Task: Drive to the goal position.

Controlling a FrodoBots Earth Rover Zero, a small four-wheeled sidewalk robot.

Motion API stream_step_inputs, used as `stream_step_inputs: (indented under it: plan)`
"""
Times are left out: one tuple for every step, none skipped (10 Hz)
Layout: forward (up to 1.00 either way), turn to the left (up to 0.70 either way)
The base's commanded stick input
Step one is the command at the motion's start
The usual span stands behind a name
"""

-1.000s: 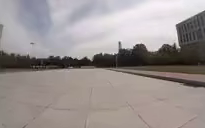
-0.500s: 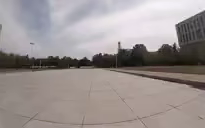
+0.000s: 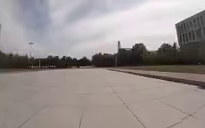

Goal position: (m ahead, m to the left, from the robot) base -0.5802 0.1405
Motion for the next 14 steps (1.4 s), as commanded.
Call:
stream_step_inputs:
  plan:
    - [0.70, -0.35]
    - [0.70, 0.00]
    - [0.70, 0.00]
    - [0.70, 0.00]
    - [0.70, 0.00]
    - [0.70, 0.00]
    - [0.70, 0.00]
    - [0.70, 0.00]
    - [0.70, 0.00]
    - [0.70, 0.00]
    - [0.70, 0.00]
    - [0.45, 0.00]
    - [0.00, 0.00]
    - [0.00, 0.00]
